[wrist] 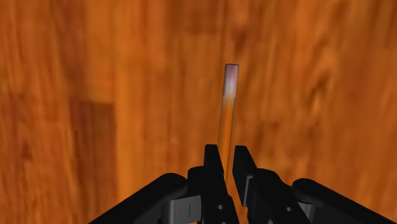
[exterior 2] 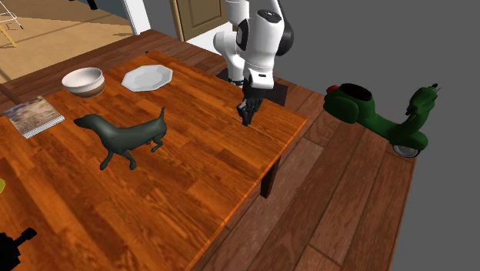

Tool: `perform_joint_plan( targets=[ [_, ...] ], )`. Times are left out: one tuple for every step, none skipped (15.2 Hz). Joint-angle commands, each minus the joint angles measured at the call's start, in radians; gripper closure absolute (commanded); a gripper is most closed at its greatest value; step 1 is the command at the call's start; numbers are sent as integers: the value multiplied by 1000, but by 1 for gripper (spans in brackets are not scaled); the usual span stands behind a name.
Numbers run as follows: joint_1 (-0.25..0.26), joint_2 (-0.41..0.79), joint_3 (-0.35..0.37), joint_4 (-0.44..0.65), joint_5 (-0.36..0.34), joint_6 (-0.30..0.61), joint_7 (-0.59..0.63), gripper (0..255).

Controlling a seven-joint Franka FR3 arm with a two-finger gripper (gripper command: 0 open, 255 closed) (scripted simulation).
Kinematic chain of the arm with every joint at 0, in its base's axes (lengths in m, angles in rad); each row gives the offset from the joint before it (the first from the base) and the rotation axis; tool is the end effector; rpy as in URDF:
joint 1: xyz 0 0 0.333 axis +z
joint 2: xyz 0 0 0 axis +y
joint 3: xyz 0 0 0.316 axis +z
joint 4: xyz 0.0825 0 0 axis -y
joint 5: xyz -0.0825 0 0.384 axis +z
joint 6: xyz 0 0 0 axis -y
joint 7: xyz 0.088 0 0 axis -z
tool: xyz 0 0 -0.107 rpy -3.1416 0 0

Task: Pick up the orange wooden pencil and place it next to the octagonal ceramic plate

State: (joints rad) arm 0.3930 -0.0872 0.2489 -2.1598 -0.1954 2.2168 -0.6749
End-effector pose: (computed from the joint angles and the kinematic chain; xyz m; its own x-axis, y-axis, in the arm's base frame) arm 0.4304 0.3163 0.4486 0.1481 0.9888 -0.0190 0.9632 -0.1399 0.2294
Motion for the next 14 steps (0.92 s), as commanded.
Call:
perform_joint_plan(
  targets=[
    [1,-12,-1,17,8,-28,-9,255],
    [1,-16,-1,26,11,-41,-12,255],
    [1,-20,-1,35,13,-54,-16,255],
    [1,-24,-1,45,16,-67,-19,255],
    [2,-28,-2,54,19,-79,-23,255],
    [2,-31,-2,64,21,-92,-26,255],
    [2,-34,-2,73,23,-104,-29,255],
    [-2,-71,-12,33,34,-97,-47,255],
    [-5,-108,-21,-6,44,-91,-65,255],
    [-8,-144,-32,-44,52,-86,-83,255],
    [-11,-180,-43,-81,60,-82,-101,255],
    [-13,-217,-55,-117,67,-80,-119,255],
    [-15,-253,-68,-152,73,-78,-138,255],
    [-17,-288,-80,-186,78,-78,-156,255]
  ],
)
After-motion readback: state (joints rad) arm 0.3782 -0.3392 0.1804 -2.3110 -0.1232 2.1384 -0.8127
